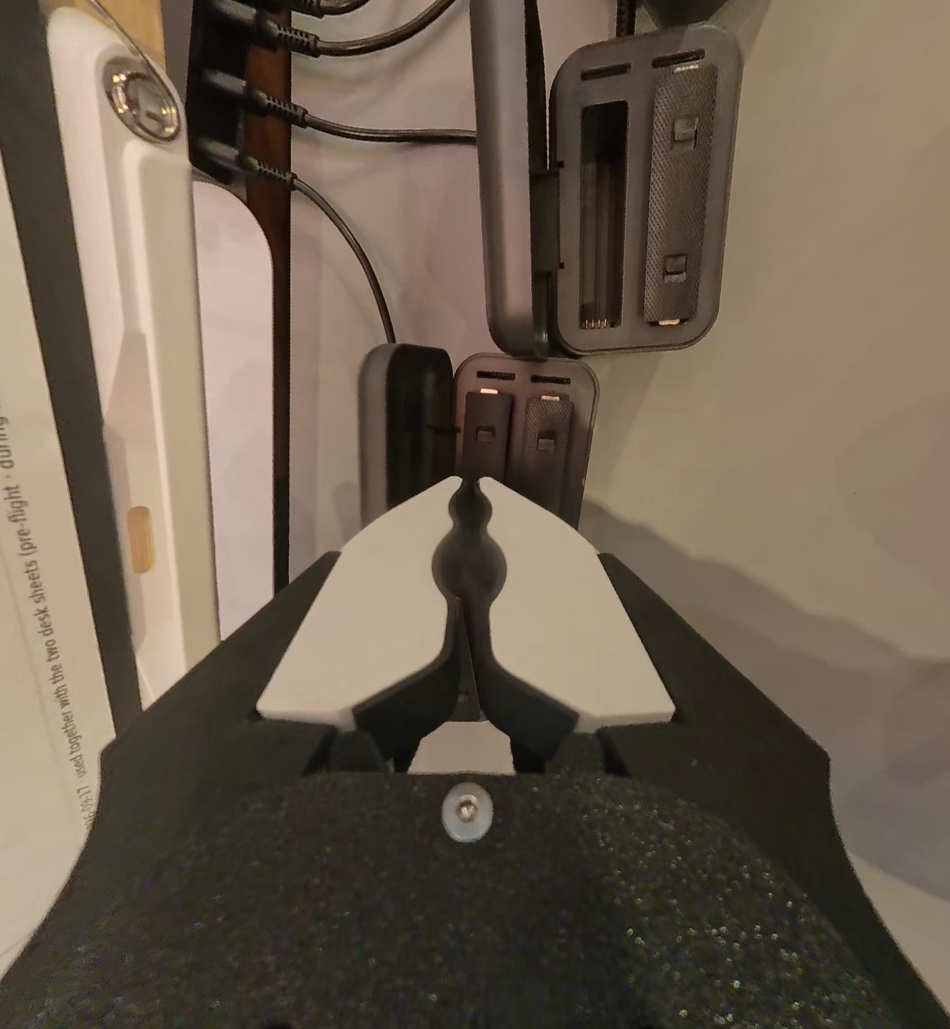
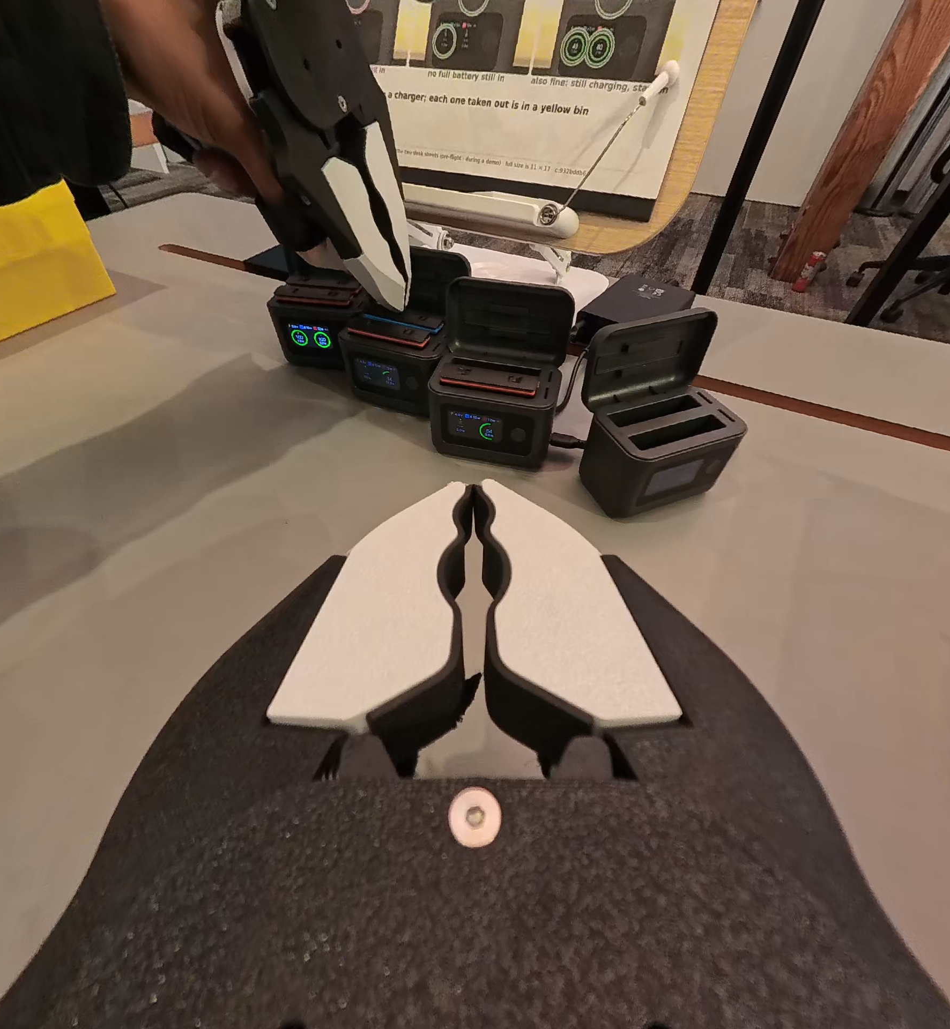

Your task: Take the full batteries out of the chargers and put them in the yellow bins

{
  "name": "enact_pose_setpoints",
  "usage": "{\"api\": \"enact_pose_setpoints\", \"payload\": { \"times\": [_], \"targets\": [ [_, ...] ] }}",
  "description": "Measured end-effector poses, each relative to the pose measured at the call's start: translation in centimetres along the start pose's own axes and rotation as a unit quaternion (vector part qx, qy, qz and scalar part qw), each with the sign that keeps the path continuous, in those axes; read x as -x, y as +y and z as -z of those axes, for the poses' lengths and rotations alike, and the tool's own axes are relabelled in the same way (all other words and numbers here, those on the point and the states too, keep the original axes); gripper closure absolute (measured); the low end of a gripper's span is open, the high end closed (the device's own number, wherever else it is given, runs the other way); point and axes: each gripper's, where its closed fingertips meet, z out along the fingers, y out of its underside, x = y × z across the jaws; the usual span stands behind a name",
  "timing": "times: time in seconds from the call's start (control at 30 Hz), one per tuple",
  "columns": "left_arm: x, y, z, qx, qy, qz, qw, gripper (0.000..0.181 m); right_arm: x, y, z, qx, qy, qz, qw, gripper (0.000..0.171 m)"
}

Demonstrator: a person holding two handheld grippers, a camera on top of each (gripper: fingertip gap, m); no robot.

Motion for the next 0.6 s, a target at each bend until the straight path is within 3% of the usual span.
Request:
{"api": "enact_pose_setpoints", "payload": {
  "times": [0.6],
  "targets": [
    [-0.02,0.14,-0.13,0.11,-0.032,-0.042,0.993,0.181,0.27,0.09,-0.07,0.002,-0.006,0.001,1.0,0.171]
  ]
}}
